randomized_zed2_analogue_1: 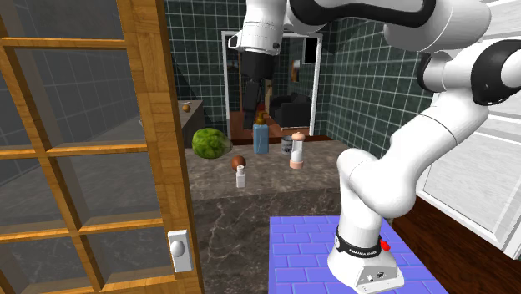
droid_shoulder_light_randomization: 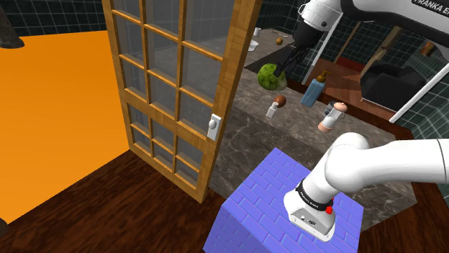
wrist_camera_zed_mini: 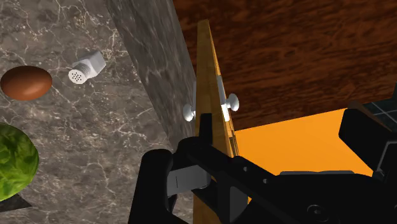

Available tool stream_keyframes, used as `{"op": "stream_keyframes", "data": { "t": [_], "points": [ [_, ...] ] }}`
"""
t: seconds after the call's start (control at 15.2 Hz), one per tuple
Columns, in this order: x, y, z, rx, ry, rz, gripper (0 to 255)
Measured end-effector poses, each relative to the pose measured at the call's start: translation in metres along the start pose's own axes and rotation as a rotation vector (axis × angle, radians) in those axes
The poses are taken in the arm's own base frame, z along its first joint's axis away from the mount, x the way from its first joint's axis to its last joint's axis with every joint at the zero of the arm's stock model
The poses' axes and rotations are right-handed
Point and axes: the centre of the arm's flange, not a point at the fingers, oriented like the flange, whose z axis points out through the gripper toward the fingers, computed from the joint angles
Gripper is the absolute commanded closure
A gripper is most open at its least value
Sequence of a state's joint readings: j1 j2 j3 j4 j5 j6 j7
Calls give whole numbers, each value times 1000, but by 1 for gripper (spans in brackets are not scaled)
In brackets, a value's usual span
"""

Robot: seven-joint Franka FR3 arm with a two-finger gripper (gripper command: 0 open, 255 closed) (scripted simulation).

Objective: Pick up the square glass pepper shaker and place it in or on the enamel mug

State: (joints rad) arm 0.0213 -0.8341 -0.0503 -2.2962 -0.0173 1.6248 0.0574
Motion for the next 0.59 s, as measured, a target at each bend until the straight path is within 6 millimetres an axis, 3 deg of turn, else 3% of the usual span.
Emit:
{"op": "stream_keyframes", "data": {
  "t": [0.13, 0.59],
  "points": [
    [1, 5, 4, 2, 1, 1, 0],
    [3, 77, 56, 24, 16, 7, 0]
  ]
}}
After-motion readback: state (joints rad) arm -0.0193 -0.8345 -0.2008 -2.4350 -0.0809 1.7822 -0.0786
